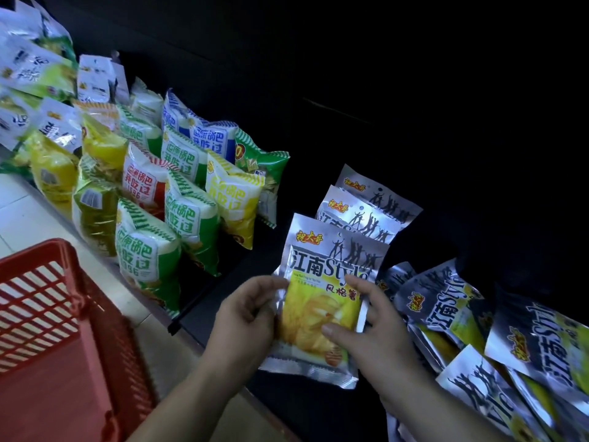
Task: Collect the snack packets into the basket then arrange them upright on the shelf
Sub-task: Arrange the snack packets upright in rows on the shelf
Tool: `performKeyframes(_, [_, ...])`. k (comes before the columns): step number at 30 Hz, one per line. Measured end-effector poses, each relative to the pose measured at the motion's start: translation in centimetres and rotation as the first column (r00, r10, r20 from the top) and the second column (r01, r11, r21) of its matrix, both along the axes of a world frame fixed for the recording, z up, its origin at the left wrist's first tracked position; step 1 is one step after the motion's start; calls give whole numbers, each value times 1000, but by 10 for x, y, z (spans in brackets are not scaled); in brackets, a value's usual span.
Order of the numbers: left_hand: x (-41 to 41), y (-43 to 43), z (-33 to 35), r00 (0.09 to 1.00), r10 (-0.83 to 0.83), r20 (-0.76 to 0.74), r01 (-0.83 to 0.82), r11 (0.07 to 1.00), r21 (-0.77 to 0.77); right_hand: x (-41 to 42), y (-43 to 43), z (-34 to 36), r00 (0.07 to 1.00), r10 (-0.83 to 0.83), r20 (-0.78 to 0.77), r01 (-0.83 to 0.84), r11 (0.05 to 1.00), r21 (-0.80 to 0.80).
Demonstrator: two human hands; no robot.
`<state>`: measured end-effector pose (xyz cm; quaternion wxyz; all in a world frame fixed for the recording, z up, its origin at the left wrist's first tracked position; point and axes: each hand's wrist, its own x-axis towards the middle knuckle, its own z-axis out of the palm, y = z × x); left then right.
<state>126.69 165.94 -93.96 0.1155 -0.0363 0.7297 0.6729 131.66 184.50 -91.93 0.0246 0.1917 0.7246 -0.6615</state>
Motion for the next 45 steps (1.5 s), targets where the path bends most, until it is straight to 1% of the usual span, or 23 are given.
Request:
performKeyframes(1, [-8,-1,-5,999,-9,-34,7,998,-61,-2,-2,-2,1000,-30,-3,30,999,-18])
performKeyframes(3, [-23,-2,-14,993,-17,-114,-4,984,-179,-9,-8,-9,996,-85,6,85,996,2])
performKeyframes(6, [-38,3,-19,982,-3,-189,-55,952,-301,-21,-17,-15,991,-130,-45,131,991,38])
performKeyframes(8, [-36,6,-19,955,-29,-294,-103,899,-425,-28,-21,-18,990,-129,-57,132,990,55])
performKeyframes(9, [-33,7,-23,938,-88,-334,-102,854,-511,-31,-21,-22,990,-132,-49,135,989,66])
performKeyframes(10, [-28,8,-27,932,-154,-327,-75,804,-590,-33,-21,-25,992,-126,-27,127,990,60])
performKeyframes(12, [-14,9,-40,939,-237,-248,9,740,-673,-32,-20,-27,994,-106,25,104,992,73])
performKeyframes(15, [-3,12,-53,934,-307,-182,109,731,-674,-29,-12,-29,996,-72,57,54,958,281])
performKeyframes(17, [-2,12,-58,926,-327,-188,124,735,-667,-30,-3,-30,996,-45,72,19,946,322])
performKeyframes(22, [-1,11,-68,916,-325,-233,83,725,-684,-37,8,-33,997,25,66,-39,976,216])
performKeyframes(27, [-3,11,-72,911,-345,-227,104,723,-683,-46,7,-37,995,57,78,-69,983,168])
performKeyframes(29, [-4,12,-72,910,-352,-220,118,727,-676,-45,10,-35,994,86,66,-97,978,182])
performKeyframes(32, [-6,13,-71,904,-377,-203,146,717,-681,-38,12,-37,993,107,42,-115,956,270])
performKeyframes(34, [-8,12,-72,900,-376,-220,129,712,-690,-32,9,-40,993,118,27,-120,932,342])
performKeyframes(37, [-10,13,-72,910,-347,-225,119,741,-661,-28,6,-44,992,128,12,-121,900,419])
performKeyframes(41, [-1,10,-67,911,-299,-286,61,780,-622,-27,2,-39,997,75,-24,-51,850,524])
performKeyframes(43, [7,7,-59,919,-247,-306,24,810,-585,-22,2,-31,996,63,-56,-18,808,589])
performKeyframes(45, [18,6,-53,918,-209,-338,-34,807,-589,-14,5,-18,994,82,-68,-17,755,655])
